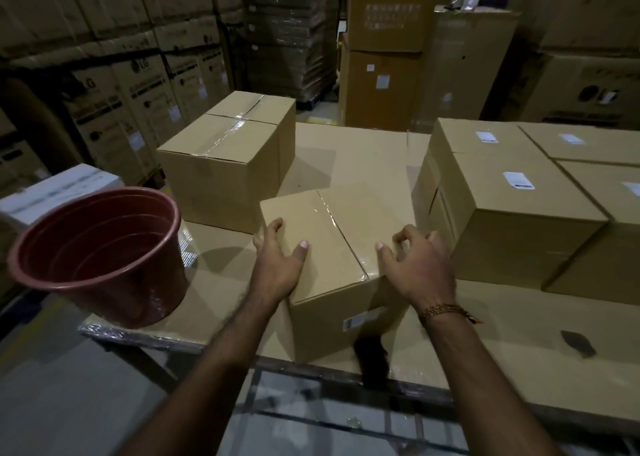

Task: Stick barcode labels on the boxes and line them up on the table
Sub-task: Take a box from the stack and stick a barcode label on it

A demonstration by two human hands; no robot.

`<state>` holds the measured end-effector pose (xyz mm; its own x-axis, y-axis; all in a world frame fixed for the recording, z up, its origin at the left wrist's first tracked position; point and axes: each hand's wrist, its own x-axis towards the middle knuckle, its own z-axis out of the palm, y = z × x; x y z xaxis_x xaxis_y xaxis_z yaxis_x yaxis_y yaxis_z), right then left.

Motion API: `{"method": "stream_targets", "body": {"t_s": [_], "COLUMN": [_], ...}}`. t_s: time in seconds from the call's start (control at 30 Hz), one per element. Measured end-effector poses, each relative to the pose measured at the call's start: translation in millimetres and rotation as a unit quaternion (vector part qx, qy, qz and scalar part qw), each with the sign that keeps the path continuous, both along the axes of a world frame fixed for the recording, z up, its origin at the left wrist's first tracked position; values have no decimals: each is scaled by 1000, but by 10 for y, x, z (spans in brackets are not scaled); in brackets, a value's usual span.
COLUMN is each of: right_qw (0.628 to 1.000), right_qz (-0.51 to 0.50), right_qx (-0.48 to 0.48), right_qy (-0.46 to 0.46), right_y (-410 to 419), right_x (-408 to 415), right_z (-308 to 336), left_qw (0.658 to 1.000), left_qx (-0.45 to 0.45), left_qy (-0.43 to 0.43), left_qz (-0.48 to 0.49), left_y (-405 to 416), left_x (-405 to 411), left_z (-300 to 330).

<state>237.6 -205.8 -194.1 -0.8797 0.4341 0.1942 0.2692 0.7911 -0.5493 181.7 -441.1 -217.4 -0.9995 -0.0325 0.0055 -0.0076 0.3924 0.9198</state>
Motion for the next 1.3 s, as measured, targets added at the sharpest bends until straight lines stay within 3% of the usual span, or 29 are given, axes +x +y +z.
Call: {"method": "stream_targets", "body": {"t_s": [0.2, 0.4, 0.8, 1.1, 1.3], "right_qw": [998, 990, 982, 983, 992], "right_qz": [7, 122, 76, 74, 70], "right_qx": [45, 41, 153, 162, 103], "right_qy": [-52, -50, -78, -38, -21], "right_y": [-112, -179, -93, -109, -98], "right_x": [-27, -138, -257, -195, -129], "right_z": [121, 158, 152, 8, -65], "left_qw": [999, 995, 992, 996, 996], "left_qx": [-42, -79, -79, -38, -39], "left_qy": [-10, -27, -43, -27, -25], "left_qz": [-15, -53, -90, -72, -72], "left_y": [8, -64, -158, -143, -144], "left_x": [-224, -347, -512, -483, -463], "left_z": [89, 133, 98, 43, 37]}}
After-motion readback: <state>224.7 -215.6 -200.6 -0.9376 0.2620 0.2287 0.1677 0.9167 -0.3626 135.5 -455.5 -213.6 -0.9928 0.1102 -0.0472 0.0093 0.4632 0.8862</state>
